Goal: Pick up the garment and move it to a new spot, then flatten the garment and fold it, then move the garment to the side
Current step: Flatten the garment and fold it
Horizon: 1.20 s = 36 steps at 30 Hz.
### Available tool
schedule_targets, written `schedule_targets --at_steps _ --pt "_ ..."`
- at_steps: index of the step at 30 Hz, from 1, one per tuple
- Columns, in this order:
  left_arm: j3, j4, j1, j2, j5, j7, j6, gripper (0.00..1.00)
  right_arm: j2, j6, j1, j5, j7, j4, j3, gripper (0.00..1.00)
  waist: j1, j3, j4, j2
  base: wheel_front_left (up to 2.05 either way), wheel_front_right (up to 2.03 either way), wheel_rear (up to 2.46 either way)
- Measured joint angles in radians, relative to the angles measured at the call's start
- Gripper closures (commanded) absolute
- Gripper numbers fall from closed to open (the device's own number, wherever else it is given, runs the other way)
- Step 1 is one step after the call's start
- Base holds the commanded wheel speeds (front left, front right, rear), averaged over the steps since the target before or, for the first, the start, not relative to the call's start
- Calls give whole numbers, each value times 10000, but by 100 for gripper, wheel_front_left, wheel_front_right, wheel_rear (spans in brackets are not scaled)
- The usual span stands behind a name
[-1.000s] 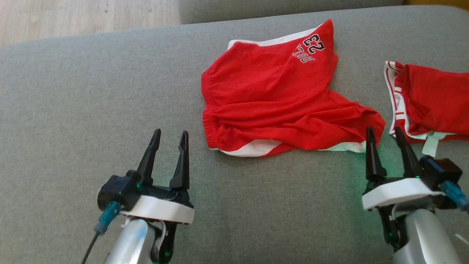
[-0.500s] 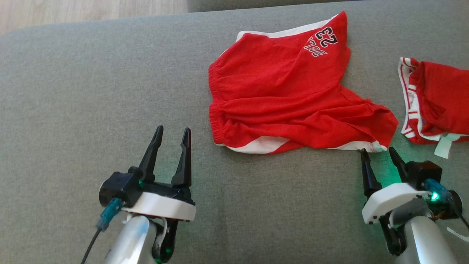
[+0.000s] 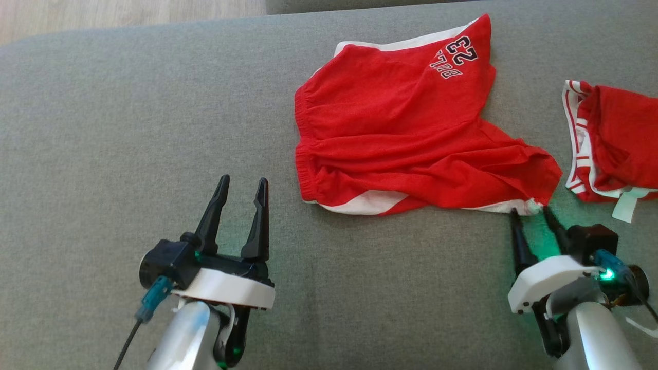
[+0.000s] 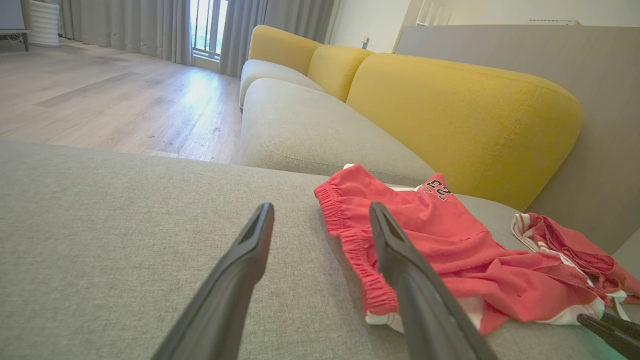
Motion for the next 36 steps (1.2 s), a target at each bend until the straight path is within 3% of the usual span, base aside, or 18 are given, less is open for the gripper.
schedule_targets --at_steps 11,12,13,14,22,27,36 --pt "-65 29 -45 0 -2 2 -2 0 0 0 -386 -267 -48 48 54 0 0 16 58 0 0 0 0" --pt "-65 29 -58 0 -2 0 -2 0 0 0 -424 -288 56 98 69 7 0 20 79 0 0 0 0" --pt "-65 29 -67 0 -2 2 -2 0 0 0 -436 -288 117 155 81 71 0 27 102 0 0 0 0" --pt "-65 29 -71 0 -2 0 -4 0 0 0 -436 -288 155 203 79 100 0 33 123 0 0 0 0" --pt "-63 142 -67 0 -2 2 -2 0 0 0 -442 -240 196 272 -63 100 0 -6 99 0 0 0 0" --pt "-111 107 -68 0 86 2 -63 0 0 0 -662 364 203 -46 -316 100 0 -7 -67 0 0 0 0" --pt "-1260 915 -259 12 299 10 -320 0 0 0 -970 1022 752 -731 -598 100 0 90 -320 0 0 0 0"
